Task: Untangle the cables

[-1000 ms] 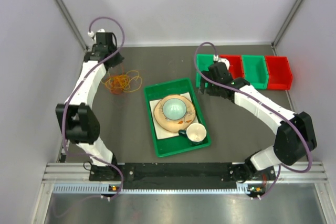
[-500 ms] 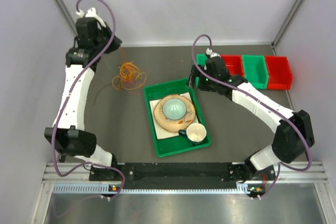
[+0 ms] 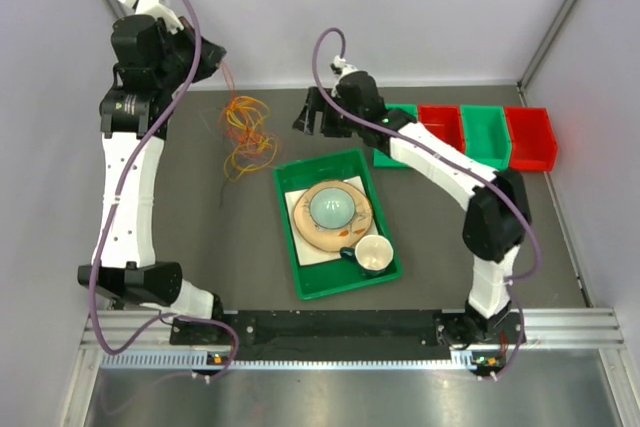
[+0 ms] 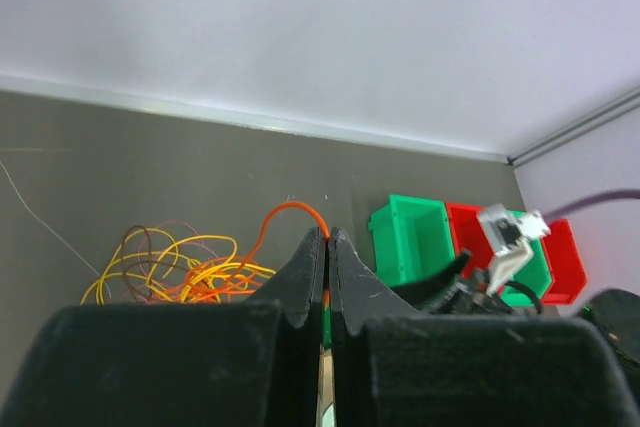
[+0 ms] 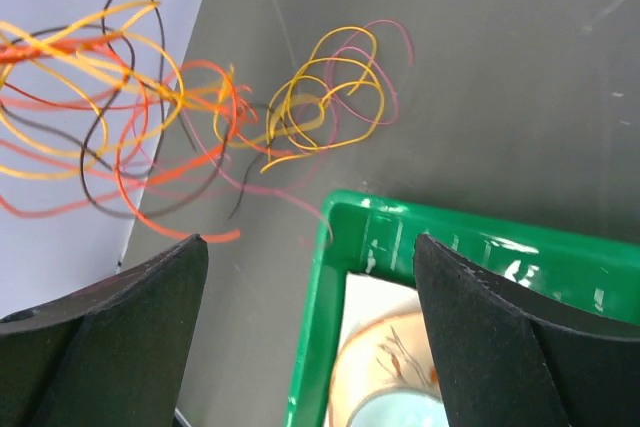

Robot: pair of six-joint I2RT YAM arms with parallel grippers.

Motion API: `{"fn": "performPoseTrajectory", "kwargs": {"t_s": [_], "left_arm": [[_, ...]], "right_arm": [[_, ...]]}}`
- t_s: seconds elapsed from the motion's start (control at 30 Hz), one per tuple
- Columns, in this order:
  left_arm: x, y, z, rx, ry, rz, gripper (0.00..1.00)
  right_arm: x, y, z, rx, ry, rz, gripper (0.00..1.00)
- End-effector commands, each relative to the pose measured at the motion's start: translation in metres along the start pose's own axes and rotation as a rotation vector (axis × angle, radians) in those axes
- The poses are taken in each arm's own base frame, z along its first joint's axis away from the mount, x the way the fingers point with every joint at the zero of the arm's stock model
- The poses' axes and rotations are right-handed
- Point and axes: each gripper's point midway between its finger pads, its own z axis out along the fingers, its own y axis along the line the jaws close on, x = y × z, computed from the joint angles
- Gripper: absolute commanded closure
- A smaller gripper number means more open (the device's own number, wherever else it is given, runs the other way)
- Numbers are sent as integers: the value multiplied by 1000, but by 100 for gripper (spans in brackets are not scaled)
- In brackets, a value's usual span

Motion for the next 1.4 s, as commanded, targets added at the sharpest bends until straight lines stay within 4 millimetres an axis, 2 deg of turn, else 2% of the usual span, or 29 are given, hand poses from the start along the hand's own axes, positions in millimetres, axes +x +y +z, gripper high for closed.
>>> {"fn": "performPoseTrajectory", "kwargs": {"t_s": [0.0, 0.07, 0.1, 0.13, 0.2, 0.23, 0.33, 0.4, 0.43, 0.47, 0.5, 0.6, 0.73, 0.9, 1.07, 1.23, 1.27, 1.33, 1.37], "left_arm": [[-4, -4, -3, 30, -5, -5, 100], [-4, -3, -3, 34, 2, -10, 100], [-4, -3, -5, 36, 4, -14, 100], [-4, -4, -5, 43, 8, -15, 100], [-7, -3, -8, 43, 6, -19, 100], [-9, -2, -9, 43, 2, -21, 100], [-10, -2, -12, 54, 4, -34, 100], [-10, -6, -14, 70, 9, -38, 100], [-14, 4, -15, 50, 0, -50, 100], [-15, 5, -15, 51, -2, -55, 100], [-16, 3, -15, 65, -1, -57, 100], [-19, 3, -18, 82, -1, -70, 100], [-23, 7, -22, 100, 3, -92, 100], [-18, 6, -27, 135, 36, -101, 100], [-6, 2, -27, 195, 82, -124, 100], [-6, -5, -30, 260, 97, -158, 100], [-5, -8, -31, 275, 103, -159, 100], [-4, -6, -31, 275, 108, -174, 100], [-4, -7, -31, 280, 106, -174, 100]], "right_arm": [[-19, 52, 21, -160, -36, -9, 18], [-10, 68, 30, -166, -24, -91, 18], [-15, 78, 39, -175, -39, -118, 17], [-9, 78, 46, -164, -20, -134, 17], [-18, 91, 50, -202, -37, -148, 18], [-14, 88, 59, -200, -33, -145, 19], [-18, 95, 71, -234, -54, -128, 25], [-21, 107, 75, -281, -64, -107, 27], [-20, 110, 78, -298, -62, -100, 28], [-15, 108, 87, -300, -53, -85, 29], [-16, 113, 87, -311, -59, -80, 29], [-12, 108, 99, -296, -65, -72, 30], [-16, 98, 103, -248, -105, -87, 30], [-16, 98, 110, -259, -113, -104, 27], [-14, 109, 116, -326, -128, -110, 27], [-6, 121, 125, -378, -141, -116, 28], [-10, 128, 124, -398, -161, -117, 28], [-9, 132, 126, -401, -164, -115, 34], [-10, 132, 127, -401, -169, -112, 40]]}}
